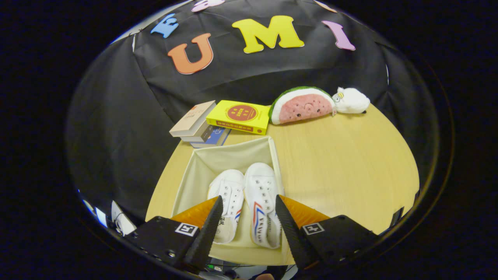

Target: Open the storage box then place both shoes into the box .Put the left shoe in first, then the right shoe, with the right side of both shoes facing outward in a uniform manner.

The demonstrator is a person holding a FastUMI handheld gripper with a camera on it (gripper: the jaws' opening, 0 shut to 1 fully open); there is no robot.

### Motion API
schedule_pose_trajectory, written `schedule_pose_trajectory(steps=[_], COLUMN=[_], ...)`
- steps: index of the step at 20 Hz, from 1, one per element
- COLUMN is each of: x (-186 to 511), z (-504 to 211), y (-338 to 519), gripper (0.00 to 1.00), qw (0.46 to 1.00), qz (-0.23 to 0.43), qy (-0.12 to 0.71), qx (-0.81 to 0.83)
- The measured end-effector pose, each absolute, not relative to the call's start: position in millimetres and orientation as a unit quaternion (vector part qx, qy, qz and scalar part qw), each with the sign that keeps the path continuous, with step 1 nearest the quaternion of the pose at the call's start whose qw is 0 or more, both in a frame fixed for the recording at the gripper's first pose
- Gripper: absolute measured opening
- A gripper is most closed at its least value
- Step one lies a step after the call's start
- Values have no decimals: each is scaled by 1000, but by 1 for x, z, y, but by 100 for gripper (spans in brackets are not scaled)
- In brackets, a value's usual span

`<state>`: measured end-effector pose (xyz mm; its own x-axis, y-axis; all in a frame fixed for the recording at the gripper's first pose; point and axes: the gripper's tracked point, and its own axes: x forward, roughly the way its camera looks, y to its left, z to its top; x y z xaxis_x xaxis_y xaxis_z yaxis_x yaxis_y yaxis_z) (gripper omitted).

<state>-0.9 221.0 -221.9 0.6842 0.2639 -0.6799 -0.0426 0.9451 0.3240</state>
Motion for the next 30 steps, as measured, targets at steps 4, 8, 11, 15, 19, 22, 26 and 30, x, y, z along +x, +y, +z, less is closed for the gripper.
schedule_pose_trajectory(steps=[4,8,11,15,19,22,26,30], x=[-6,-11,-15,-26,-36,-43,-47,-51], z=[-203,-170,-135,-79,-37,-25,-22,-19], y=[188,134,81,28,7,7,-4,-16], gripper=[95,95,95,96,96,96,96,96], qw=[924,940,959,979,987,988,987,985], qz=[65,31,-6,-46,-62,-57,-67,-83], qy=[352,304,255,184,136,124,120,120], qx=[136,154,121,79,58,72,81,95])
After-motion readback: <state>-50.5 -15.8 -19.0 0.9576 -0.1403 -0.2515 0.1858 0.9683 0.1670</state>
